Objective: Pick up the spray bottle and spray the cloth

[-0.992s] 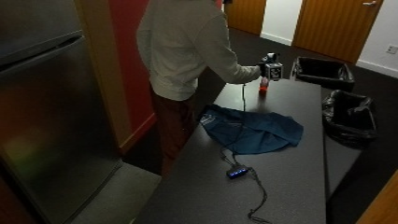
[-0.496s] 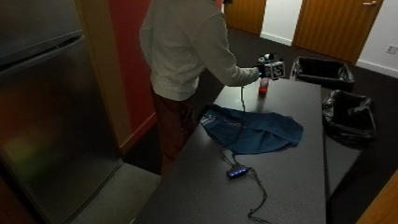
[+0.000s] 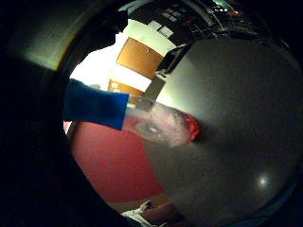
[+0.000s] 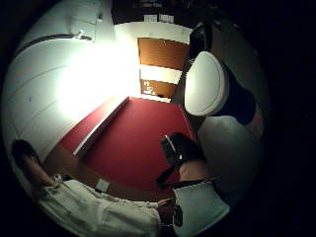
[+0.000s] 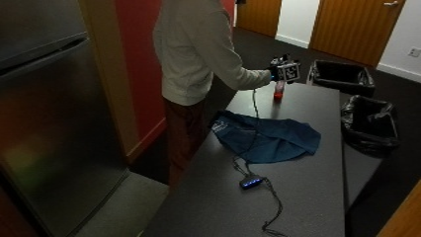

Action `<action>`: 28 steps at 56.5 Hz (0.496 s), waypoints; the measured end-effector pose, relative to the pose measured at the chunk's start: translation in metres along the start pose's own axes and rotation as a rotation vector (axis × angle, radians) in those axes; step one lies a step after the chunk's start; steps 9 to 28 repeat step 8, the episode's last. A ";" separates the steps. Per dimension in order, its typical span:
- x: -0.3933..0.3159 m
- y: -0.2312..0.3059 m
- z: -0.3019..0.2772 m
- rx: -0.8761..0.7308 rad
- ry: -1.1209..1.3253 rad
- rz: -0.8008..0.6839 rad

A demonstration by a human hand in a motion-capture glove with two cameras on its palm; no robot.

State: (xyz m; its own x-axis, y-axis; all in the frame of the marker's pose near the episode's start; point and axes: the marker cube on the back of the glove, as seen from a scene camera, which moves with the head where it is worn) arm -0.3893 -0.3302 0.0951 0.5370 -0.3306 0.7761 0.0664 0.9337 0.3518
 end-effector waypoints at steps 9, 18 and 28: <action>-0.014 0.015 0.026 -0.085 -0.011 -0.016; -0.014 0.015 0.026 -0.085 -0.011 -0.016; -0.014 0.015 0.026 -0.085 -0.011 -0.016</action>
